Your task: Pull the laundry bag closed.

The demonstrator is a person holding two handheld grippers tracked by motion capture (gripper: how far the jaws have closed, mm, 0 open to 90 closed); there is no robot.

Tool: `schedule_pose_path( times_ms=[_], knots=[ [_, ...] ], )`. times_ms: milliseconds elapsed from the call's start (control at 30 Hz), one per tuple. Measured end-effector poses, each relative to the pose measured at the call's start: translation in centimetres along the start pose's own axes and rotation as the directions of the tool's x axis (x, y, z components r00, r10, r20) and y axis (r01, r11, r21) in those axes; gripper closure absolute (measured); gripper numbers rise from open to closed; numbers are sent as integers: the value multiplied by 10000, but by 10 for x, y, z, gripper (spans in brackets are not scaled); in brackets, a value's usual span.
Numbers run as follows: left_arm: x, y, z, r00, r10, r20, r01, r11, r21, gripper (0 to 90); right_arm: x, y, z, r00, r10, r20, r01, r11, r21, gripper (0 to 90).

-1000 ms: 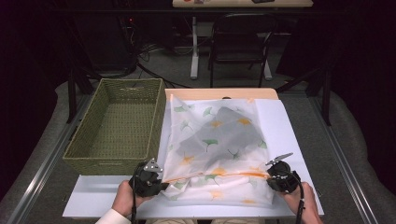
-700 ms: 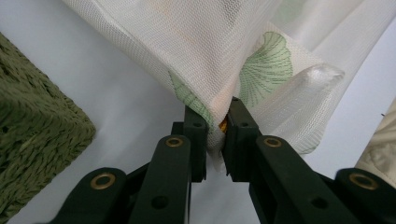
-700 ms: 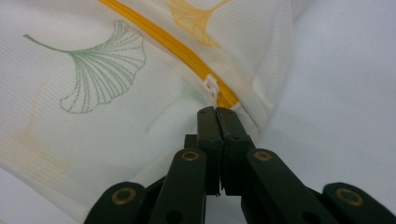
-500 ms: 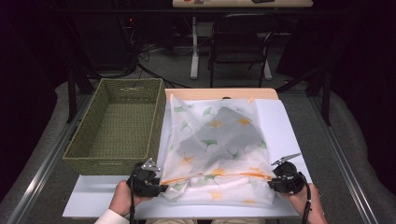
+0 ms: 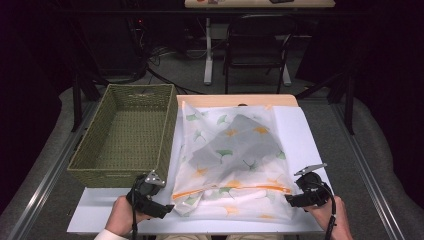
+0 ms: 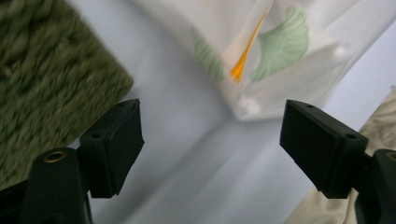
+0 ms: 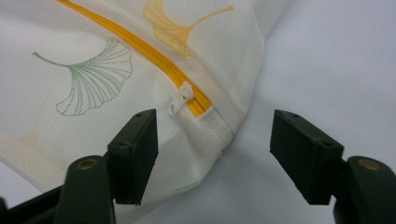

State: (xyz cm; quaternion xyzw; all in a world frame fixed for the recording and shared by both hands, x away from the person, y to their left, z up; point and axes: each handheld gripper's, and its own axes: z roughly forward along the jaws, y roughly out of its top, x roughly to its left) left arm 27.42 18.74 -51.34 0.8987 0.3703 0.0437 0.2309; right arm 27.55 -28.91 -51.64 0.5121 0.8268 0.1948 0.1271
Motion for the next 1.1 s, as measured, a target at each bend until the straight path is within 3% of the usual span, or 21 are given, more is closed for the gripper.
schedule_pose_path(
  times_ms=[267, 500, 567, 767, 933, 1000, 1100],
  knots=[
    [19, -18, -11, 9956, -629, -688, 642, 9978, 167, 170, -5, 0, 2, 9999, 101, 101, -100, 9999, -122, 191],
    [36, -36, -18, 9848, -1185, -1268, 1225, 9922, 241, 164, -11, -3, 5, 9989, 231, 396, -223, 9995, -219, 138],
    [42, -42, -20, 9813, -1364, -1359, 1398, 9901, 152, 165, -12, -5, 7, 9969, 237, 750, -227, 9996, -146, 114],
    [53, -54, -17, 9719, -1928, -1348, 1956, 9807, 79, 166, -19, -7, 10, 9941, 632, 883, -613, 9978, -234, 77],
    [56, -55, -16, 9710, -2061, -1214, 2083, 9780, 54, 166, -20, -9, 13, 9931, 753, 899, -744, 9971, -136, 76],
    [56, -56, -14, 9742, -1938, -1161, 1966, 9804, 129, 165, -21, -8, 15, 9935, 740, 859, -736, 9973, -76, 74],
    [57, -56, -15, 9750, -1717, -1412, 1727, 9850, -54, 168, -22, -9, 17, 9928, 707, 965, -717, 9974, 73, 53]
  ],
)
